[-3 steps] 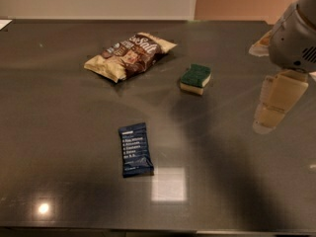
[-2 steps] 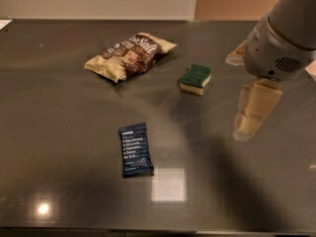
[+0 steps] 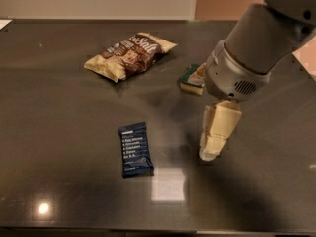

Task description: Move rxbar blueberry near sponge

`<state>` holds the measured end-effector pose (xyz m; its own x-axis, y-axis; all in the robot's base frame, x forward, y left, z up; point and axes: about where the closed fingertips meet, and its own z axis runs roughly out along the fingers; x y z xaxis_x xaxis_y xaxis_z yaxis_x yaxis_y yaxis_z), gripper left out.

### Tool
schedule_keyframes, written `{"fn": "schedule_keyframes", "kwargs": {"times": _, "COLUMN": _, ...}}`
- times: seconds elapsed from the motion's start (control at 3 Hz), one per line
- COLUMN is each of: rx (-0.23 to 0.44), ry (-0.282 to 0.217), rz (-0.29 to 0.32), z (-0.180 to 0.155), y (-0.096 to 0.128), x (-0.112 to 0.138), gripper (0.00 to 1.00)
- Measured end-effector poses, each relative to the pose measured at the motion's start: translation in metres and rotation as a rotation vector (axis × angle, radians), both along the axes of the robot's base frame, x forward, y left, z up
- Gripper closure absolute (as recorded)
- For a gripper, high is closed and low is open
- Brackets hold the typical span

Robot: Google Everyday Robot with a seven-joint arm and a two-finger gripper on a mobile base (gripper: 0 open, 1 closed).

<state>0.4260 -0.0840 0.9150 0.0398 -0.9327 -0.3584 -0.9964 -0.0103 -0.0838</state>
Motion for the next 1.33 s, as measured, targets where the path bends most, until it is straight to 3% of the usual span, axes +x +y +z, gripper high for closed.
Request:
{"fn": "schedule_keyframes", "kwargs": {"times": 0.67, "rx": 0.063, "ry": 0.04, "rz": 0.124, "z": -0.027, "y": 0.055, "x": -0.014, "gripper": 0.0}}
{"fn": "schedule_keyframes", "kwargs": {"times": 1.33, "rx": 0.079, "ry": 0.07, "rz": 0.178, "z": -0.052, "y": 0.098, "x": -0.021, "gripper": 0.0}}
